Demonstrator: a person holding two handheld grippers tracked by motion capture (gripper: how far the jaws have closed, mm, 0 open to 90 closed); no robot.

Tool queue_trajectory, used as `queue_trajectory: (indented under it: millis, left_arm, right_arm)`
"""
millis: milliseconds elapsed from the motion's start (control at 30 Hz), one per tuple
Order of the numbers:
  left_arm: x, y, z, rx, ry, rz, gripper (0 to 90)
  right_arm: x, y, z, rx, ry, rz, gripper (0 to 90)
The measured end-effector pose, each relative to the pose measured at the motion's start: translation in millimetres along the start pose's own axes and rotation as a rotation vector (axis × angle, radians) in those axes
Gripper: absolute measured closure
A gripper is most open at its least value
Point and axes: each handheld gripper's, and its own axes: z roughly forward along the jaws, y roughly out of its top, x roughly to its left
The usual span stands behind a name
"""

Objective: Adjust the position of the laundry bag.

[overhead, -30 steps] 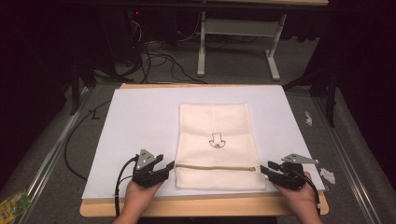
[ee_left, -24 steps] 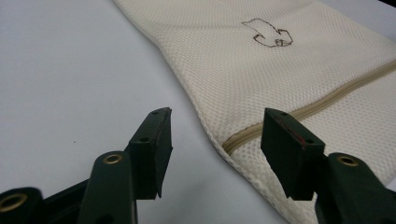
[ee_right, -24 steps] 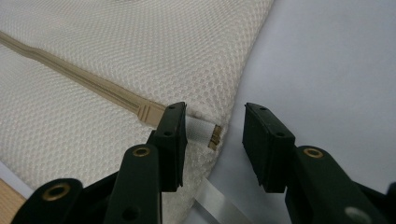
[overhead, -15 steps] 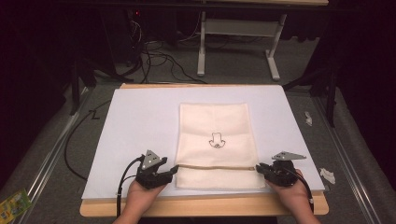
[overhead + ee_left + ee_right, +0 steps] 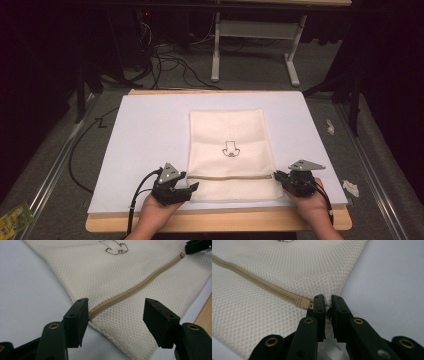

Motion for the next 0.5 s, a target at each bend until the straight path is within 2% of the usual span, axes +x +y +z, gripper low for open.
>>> queue_trajectory:
  millis: [100,233,333,500]
  left_arm:
    - [-0.5,-0.1,0.9,-0.004,0.010,0.004,38.0]
    - [0.0,-0.3,1.3,-0.013,0.006,-0.003,40.2]
    - [-0.9,-0.2,0.8,-0.024,0.000,-0.004,40.5]
    - [-2.1,0.7,1.4,-0.021,0.000,-0.018,40.4]
  right_arm:
    - [-4.2,-5.0,-0.3,-0.006,0.020,0.030,77.8]
    - [-5.9,-9.5,-0.4,0.003,0.029,0.040,74.9]
    - [-6.3,-11.2,-1.3,0.002,0.042,0.050,68.2]
    - [-5.3,-14.0,-3.1,0.013,0.049,0.037,68.4]
